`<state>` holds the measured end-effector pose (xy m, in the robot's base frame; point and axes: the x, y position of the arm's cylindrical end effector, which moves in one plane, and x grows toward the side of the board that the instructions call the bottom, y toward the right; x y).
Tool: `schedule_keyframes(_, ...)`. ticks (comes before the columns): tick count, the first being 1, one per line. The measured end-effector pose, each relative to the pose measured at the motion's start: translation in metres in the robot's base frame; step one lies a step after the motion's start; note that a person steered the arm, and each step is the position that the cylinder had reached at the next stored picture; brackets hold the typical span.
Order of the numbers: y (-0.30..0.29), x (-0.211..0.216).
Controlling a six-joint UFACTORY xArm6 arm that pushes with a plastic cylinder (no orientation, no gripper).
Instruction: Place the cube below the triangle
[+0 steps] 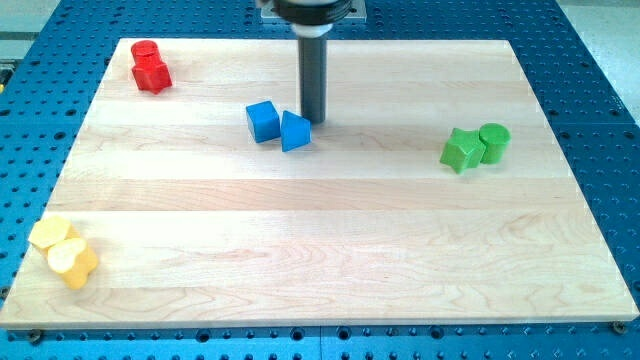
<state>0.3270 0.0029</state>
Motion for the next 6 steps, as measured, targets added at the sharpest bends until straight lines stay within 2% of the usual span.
schedule_keyframes(1, -0.060, -0.001)
schedule_keyframes(2, -0.068, 0.038)
schedule_keyframes(3, -0.021, 0.059)
schedule_keyframes(4, -0.016, 0.001)
schedule_keyframes(5, -0.035, -0.007)
schedule_keyframes(6, -0.108, 0.026)
